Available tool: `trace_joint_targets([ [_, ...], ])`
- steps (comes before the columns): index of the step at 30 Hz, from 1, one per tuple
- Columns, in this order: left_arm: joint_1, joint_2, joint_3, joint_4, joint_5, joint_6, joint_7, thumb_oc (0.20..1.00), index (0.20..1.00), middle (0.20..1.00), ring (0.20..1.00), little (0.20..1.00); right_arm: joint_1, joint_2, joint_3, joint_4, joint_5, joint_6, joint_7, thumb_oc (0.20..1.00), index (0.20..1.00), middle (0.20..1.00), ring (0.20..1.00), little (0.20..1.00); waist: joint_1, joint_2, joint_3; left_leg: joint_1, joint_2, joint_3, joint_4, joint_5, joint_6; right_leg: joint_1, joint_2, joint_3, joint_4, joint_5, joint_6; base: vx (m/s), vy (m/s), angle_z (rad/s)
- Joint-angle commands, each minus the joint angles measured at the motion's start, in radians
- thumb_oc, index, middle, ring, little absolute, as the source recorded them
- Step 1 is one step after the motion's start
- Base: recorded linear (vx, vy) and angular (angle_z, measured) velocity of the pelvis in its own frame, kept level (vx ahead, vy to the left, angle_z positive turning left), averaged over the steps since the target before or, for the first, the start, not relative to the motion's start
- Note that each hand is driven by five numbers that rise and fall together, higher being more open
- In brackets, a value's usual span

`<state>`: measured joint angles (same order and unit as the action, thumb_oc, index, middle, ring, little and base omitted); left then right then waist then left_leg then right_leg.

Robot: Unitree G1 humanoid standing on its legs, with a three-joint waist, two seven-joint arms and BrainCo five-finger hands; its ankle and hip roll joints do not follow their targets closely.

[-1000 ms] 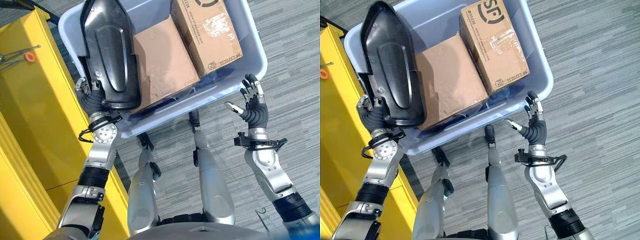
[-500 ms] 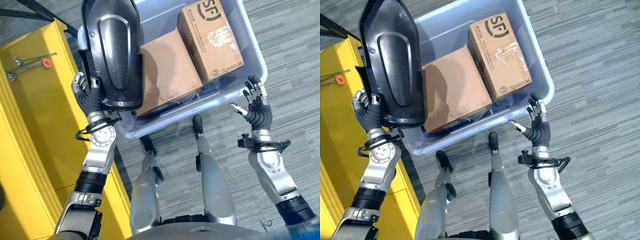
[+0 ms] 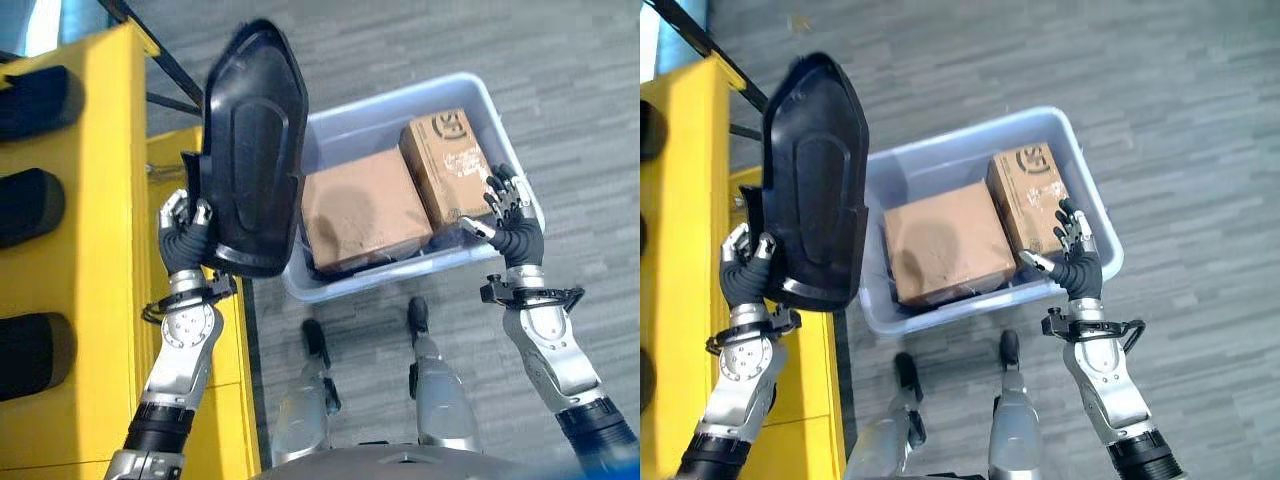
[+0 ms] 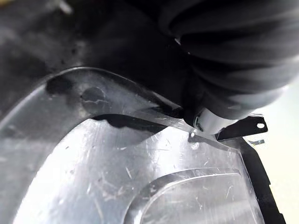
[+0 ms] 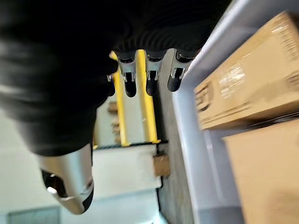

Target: Move parts from the plastic box to the shelf.

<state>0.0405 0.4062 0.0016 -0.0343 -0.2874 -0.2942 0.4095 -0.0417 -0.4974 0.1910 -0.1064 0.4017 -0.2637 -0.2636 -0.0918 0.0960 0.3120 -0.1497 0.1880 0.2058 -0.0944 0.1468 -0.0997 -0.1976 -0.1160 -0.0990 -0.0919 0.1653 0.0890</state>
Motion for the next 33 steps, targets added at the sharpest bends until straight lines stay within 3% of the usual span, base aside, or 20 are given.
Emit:
trace_joint_targets([
  [1, -0.041, 0.059, 0.049, -0.034, -0.059, -0.067, -0.051, 0.2, 0.2, 0.2, 0.2, 0.2, 0.005, -0.002, 0.006, -0.02, 0.008, -0.023, 0.041, 1.0, 1.0, 1.0, 1.0, 1.0, 0.012, -0.05, -0.059, 0.084, 0.104, -0.046, 0.016, -0.03, -0.058, 0.019, -0.031, 0.009, 0.204, -0.207, 0.054, -0.01, -0.147, -0.02],
  [5, -0.014, 0.017, 0.049, -0.032, -0.097, -0.059, -0.078, 0.2, 0.2, 0.2, 0.2, 0.2, -0.042, -0.028, 0.031, -0.016, -0.003, -0.009, 0.073, 1.0, 1.0, 1.0, 1.0, 1.0, 0.039, -0.029, -0.078, 0.085, 0.154, -0.093, 0.008, 0.04, -0.065, 0.008, 0.02, -0.026, 0.321, -0.282, 0.015, -0.05, -0.167, 0.05],
  [7, -0.011, 0.007, 0.044, -0.034, -0.099, -0.057, -0.084, 0.2, 0.2, 0.2, 0.2, 0.2, -0.061, -0.035, 0.038, -0.015, -0.004, -0.011, 0.075, 1.0, 1.0, 1.0, 1.0, 1.0, 0.042, -0.023, -0.08, 0.073, 0.164, -0.11, 0.007, 0.062, -0.07, 0.001, 0.031, -0.039, 0.343, -0.296, 0.006, -0.06, -0.166, 0.33],
  [8, -0.006, -0.004, 0.039, -0.029, -0.099, -0.056, -0.089, 0.2, 0.2, 0.2, 0.2, 0.2, -0.078, -0.042, 0.044, -0.01, -0.009, -0.012, 0.08, 1.0, 1.0, 1.0, 1.0, 1.0, 0.06, -0.018, -0.081, 0.057, 0.174, -0.136, 0.007, 0.112, -0.08, -0.003, 0.047, -0.058, 0.36, -0.31, -0.009, -0.06, -0.158, 0.27],
  [11, 0.013, -0.022, 0.032, -0.024, -0.106, -0.045, -0.104, 0.2, 0.2, 0.2, 0.2, 0.2, -0.075, -0.05, 0.036, -0.005, -0.016, -0.012, 0.084, 1.0, 1.0, 1.0, 1.0, 1.0, 0.074, -0.016, -0.083, 0.035, 0.178, -0.164, 0.007, 0.162, -0.088, 0.01, 0.053, -0.094, 0.357, -0.323, -0.027, -0.03, -0.145, 0.38],
  [16, 0.002, -0.04, 0.012, 0.003, -0.117, -0.044, -0.114, 0.2, 0.2, 0.2, 0.2, 0.2, -0.04, -0.065, -0.009, -0.005, -0.032, -0.015, 0.06, 1.0, 1.0, 1.0, 1.0, 1.0, 0.079, -0.036, -0.074, 0.001, 0.172, -0.069, 0.022, 0.232, -0.082, 0.097, 0.023, -0.185, 0.276, -0.307, -0.046, -0.05, -0.122, 0.88],
  [17, -0.019, -0.049, 0.004, 0.01, -0.119, -0.047, -0.115, 0.2, 0.2, 0.2, 0.2, 0.2, -0.029, -0.066, -0.027, 0.003, -0.037, -0.016, 0.045, 1.0, 1.0, 1.0, 1.0, 1.0, 0.073, -0.057, -0.063, 0.007, 0.165, 0.007, 0.137, 0.195, -0.075, 0.123, -0.006, -0.235, 0.238, -0.277, -0.057, -0.17, -0.152, 1.6],
  [18, -0.019, -0.047, 0.002, 0.009, -0.121, -0.049, -0.121, 0.2, 0.2, 0.2, 0.2, 0.2, -0.024, -0.062, -0.029, 0.002, -0.035, -0.015, 0.047, 1.0, 1.0, 1.0, 1.0, 1.0, 0.071, -0.065, -0.063, 0.011, 0.156, 0.001, 0.174, 0.157, -0.072, 0.129, -0.013, -0.25, 0.223, -0.263, -0.055, -0.23, -0.184, 1.07],
  [21, -0.028, -0.057, 0.001, 0.007, -0.117, -0.044, -0.126, 0.2, 0.2, 0.2, 0.2, 0.2, 0.0, -0.044, -0.035, 0.007, -0.021, -0.012, 0.059, 1.0, 1.0, 1.0, 1.0, 1.0, 0.067, -0.092, -0.079, 0.047, 0.105, -0.048, 0.445, 0.003, -0.056, 0.149, -0.04, -0.296, 0.179, -0.245, -0.067, -0.07, -0.091, 1.01],
  [23, -0.024, -0.059, 0.002, 0.003, -0.113, -0.038, -0.132, 0.2, 0.2, 0.2, 0.2, 0.2, 0.018, -0.021, -0.037, 0.006, -0.011, -0.005, 0.068, 1.0, 1.0, 1.0, 1.0, 1.0, 0.057, -0.093, -0.092, 0.086, 0.072, -0.068, 0.438, -0.085, -0.041, 0.174, -0.045, -0.328, 0.173, -0.24, -0.054, 0.06, 0.022, 0.68],
  [24, -0.024, -0.059, 0.002, 0.003, -0.113, -0.038, -0.132, 0.2, 0.2, 0.2, 0.2, 0.2, 0.018, -0.021, -0.037, 0.006, -0.011, -0.005, 0.068, 1.0, 1.0, 1.0, 1.0, 1.0, 0.057, -0.093, -0.091, 0.087, 0.072, -0.068, 0.438, -0.085, -0.041, 0.175, -0.045, -0.329, 0.173, -0.24, -0.054, 0.03, 0.139, 0.64],
  [25, -0.021, -0.069, 0.0, 0.007, -0.121, -0.036, -0.14, 0.2, 0.2, 0.2, 0.2, 0.2, 0.028, -0.005, -0.045, 0.004, -0.01, -0.001, 0.07, 1.0, 1.0, 1.0, 1.0, 1.0, 0.036, -0.076, -0.115, 0.162, 0.038, -0.036, 0.328, -0.171, -0.015, 0.17, -0.056, -0.353, 0.189, -0.221, -0.029, 0.03, 0.123, 0.51],
  [26, -0.019, -0.07, -0.001, 0.006, -0.121, -0.036, -0.141, 0.2, 0.2, 0.2, 0.2, 0.2, 0.03, -0.007, -0.045, 0.003, -0.01, 0.0, 0.07, 1.0, 1.0, 1.0, 1.0, 1.0, 0.037, -0.076, -0.114, 0.173, 0.034, -0.033, 0.316, -0.168, -0.011, 0.173, -0.059, -0.352, 0.19, -0.22, -0.026, 0.07, 0.283, 0.44],
  [28, -0.018, -0.069, -0.001, 0.008, -0.13, -0.028, -0.151, 0.2, 0.2, 0.2, 0.2, 0.2, 0.058, 0.015, -0.052, -0.005, 0.008, 0.012, 0.082, 1.0, 1.0, 1.0, 1.0, 1.0, 0.032, -0.059, -0.138, 0.231, -0.003, -0.013, 0.16, -0.216, 0.006, 0.174, -0.097, -0.374, 0.214, -0.199, 0.002, 0.06, 0.278, 0.73],
  [33, -0.027, -0.043, 0.007, -0.003, -0.092, -0.031, -0.146, 0.2, 0.2, 0.2, 0.2, 0.2, 0.062, 0.041, -0.036, 0.019, -0.001, 0.03, 0.098, 1.0, 1.0, 1.0, 1.0, 1.0, 0.052, -0.073, -0.157, 0.242, -0.065, -0.041, 0.072, -0.211, 0.033, 0.188, -0.173, -0.419, 0.197, -0.118, 0.055, 0.0, 0.218, 0.67],
])
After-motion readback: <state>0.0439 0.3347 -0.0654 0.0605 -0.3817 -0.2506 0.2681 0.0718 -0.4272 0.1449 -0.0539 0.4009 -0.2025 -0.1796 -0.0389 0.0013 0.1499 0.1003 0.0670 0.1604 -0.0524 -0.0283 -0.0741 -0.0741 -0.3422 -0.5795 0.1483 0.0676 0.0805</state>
